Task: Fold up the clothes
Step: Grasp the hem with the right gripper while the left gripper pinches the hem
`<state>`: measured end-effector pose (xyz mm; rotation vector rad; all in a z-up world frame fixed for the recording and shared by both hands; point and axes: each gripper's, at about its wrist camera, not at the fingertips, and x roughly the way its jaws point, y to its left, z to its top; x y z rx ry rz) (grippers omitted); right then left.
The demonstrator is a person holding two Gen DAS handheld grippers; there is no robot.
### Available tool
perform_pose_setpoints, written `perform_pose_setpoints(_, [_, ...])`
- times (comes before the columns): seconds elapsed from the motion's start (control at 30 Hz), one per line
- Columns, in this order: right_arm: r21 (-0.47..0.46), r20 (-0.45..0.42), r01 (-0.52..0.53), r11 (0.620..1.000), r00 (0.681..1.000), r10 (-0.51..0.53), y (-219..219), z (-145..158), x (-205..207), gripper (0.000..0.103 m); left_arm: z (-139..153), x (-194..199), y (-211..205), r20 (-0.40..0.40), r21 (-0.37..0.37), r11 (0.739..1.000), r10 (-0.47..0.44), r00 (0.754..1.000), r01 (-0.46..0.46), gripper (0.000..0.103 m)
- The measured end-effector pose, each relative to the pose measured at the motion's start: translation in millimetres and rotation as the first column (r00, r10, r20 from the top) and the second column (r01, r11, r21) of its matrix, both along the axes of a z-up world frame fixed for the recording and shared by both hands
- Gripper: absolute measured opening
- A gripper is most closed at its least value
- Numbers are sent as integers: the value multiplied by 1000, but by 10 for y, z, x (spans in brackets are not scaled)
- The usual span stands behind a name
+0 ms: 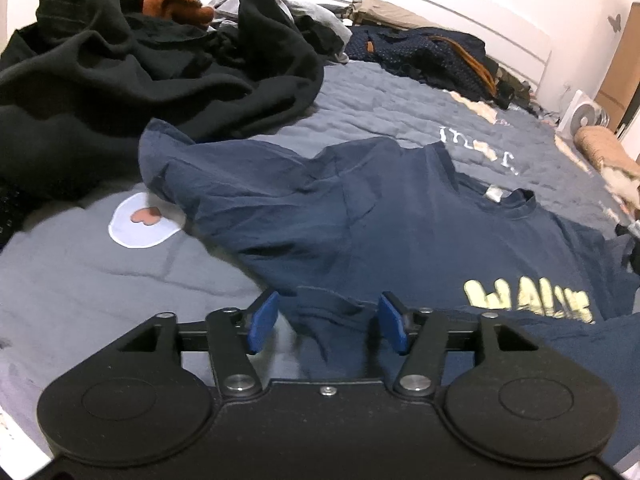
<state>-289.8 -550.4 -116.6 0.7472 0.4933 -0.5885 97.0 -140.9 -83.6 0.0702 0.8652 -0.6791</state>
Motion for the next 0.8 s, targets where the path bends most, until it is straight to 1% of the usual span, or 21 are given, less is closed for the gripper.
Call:
perform_pose_setpoints(0.07, [6,-33,-4,1000,999,4,9,-61,50,3,-32,-3,-18,-6,24,1000,-12,1000,12,62])
perform_pose_setpoints(0.13, [-2,-41,-5,1000,999,5,32,-65,71,3,-84,-17,-74,-5,57,998,-41,999,42,60])
perform_pose_setpoints(0.17, [-5,-43,-6,1000,999,6,43,-66,79,3,-110,-25,-102,-5,73,996,-56,998,56,41])
perform_pose_setpoints(0.2, [-7,-31,-4,1000,1000,4,47,-51,71,3,-128,-25,-122,-6,79,995,-69,998,69,25])
perform_pose_setpoints(0.23, [-9,-19,-2,1000,1000,1,50,-36,62,3,-113,-23,-115,6,64,996,-67,998,67,10])
perform_pose_setpoints(0.27, [-14,-7,1,1000,1000,-1,56,-17,49,3,-77,-24,-90,27,40,998,-56,998,54,6])
perform_pose_setpoints(0.33, [-27,18,9,1000,1000,-8,60,22,25,3,10,-43,-52,83,-10,999,-40,996,41,6])
perform_pose_setpoints(0.4, [-47,37,24,999,999,-23,58,63,10,3,138,-101,-38,170,-64,996,-43,984,55,6])
perform_pose_setpoints(0.43, [-59,41,32,998,999,-30,55,80,9,3,180,-131,-59,213,-72,995,-49,976,65,6])
perform_pose_setpoints(0.47, [-66,21,30,997,999,-29,45,59,37,3,207,-162,-100,255,-64,995,-59,965,78,6])
perform_pose_setpoints(0.5, [-73,2,28,997,1000,-28,34,38,65,3,211,-168,-156,276,-49,995,-73,958,90,6])
perform_pose_setpoints(0.57, [-86,-38,23,996,999,-26,13,-3,121,3,123,-108,-269,260,-1,995,-97,961,101,6])
perform_pose_setpoints(0.7, [-110,-101,4,994,995,-15,16,-107,259,3,-153,38,-426,185,102,991,-107,977,90,8])
perform_pose_setpoints(0.73, [-121,-114,-2,993,993,-12,27,-132,296,3,-171,48,-415,178,111,990,-102,979,83,10])
perform_pose_setpoints(0.8, [-127,-127,1,992,992,-17,31,-158,310,5,-154,61,-349,170,107,992,-82,982,65,17])
